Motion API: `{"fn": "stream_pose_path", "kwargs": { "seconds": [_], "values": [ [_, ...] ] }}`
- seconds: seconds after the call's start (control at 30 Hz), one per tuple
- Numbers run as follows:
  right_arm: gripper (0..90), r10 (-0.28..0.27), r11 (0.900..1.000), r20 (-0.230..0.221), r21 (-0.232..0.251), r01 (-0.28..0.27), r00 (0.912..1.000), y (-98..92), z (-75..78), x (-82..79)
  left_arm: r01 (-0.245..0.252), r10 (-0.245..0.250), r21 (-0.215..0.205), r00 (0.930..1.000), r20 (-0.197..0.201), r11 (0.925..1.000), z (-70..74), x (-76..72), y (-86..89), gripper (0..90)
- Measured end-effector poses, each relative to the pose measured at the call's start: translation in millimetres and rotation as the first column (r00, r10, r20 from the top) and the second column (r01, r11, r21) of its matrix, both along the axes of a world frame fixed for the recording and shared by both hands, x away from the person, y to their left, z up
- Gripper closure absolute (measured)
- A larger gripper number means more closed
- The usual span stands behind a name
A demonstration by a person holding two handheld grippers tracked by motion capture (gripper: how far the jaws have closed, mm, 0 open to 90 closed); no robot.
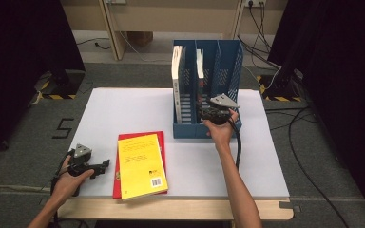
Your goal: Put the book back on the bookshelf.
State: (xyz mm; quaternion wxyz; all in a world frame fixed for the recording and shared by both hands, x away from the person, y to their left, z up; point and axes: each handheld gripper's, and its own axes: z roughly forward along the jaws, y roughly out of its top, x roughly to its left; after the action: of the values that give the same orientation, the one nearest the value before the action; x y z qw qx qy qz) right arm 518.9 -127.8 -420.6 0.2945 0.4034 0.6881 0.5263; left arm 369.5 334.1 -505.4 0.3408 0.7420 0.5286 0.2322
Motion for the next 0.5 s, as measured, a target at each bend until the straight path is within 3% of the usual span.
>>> {"fn": "stream_pose_path", "kwargs": {
  "seconds": [0.23,0.5],
  "values": [
    [41.7,0.01,1.0,-0.015,0.026,-0.009,0.9998,-4.2,5.6,-8.4,0.0,0.0,-0.002,1.0,0.0,1.0,-0.1,0.1,0.0,14.9],
    [38.2,0.021,1.0,-0.015,0.018,-0.021,0.9997,-5.7,10.3,-18.0,0.0,0.0,-0.002,1.0,0.0,1.0,0.0,0.1,-0.1,14.8]
  ]
}}
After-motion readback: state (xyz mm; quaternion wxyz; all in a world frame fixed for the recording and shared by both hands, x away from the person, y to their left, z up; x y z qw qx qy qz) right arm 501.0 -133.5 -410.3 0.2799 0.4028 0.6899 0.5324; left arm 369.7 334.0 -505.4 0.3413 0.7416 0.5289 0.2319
